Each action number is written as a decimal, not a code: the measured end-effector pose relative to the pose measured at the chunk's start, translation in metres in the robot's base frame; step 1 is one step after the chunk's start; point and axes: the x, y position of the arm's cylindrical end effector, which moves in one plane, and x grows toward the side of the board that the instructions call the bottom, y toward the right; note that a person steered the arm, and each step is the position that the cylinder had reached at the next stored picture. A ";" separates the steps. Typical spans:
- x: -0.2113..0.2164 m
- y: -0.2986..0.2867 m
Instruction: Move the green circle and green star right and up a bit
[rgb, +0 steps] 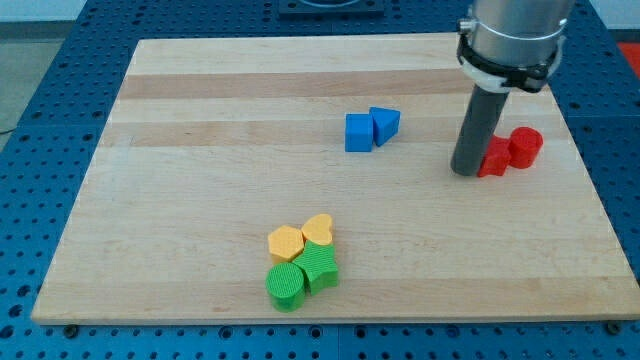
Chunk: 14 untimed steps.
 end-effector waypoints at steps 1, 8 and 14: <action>0.026 -0.006; 0.102 -0.087; 0.168 -0.344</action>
